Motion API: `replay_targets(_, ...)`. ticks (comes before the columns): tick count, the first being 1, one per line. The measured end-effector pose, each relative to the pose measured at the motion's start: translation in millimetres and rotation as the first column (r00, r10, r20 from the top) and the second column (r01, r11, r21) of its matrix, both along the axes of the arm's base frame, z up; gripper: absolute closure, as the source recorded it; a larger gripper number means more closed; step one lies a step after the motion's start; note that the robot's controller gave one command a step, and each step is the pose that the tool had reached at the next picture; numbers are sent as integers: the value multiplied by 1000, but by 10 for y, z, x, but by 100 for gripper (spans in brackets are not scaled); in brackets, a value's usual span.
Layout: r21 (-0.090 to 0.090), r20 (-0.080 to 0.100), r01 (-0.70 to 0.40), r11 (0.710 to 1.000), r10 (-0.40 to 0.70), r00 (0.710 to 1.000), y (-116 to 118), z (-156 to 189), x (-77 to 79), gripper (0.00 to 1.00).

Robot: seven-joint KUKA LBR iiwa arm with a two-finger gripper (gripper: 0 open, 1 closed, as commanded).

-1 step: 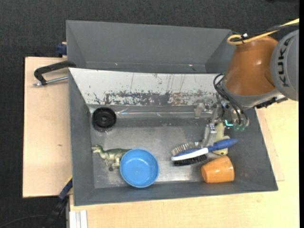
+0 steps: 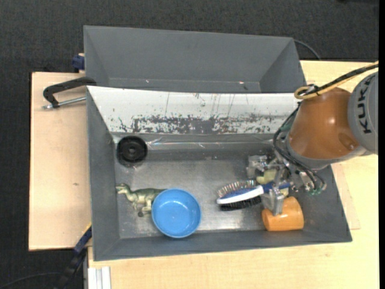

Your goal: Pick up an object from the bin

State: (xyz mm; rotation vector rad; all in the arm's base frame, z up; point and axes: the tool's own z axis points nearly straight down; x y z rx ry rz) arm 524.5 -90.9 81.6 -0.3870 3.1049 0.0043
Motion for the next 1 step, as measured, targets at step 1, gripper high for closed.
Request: replay_targets(1,-1,-13,273,962,-273,962,417,-111,-32,0)
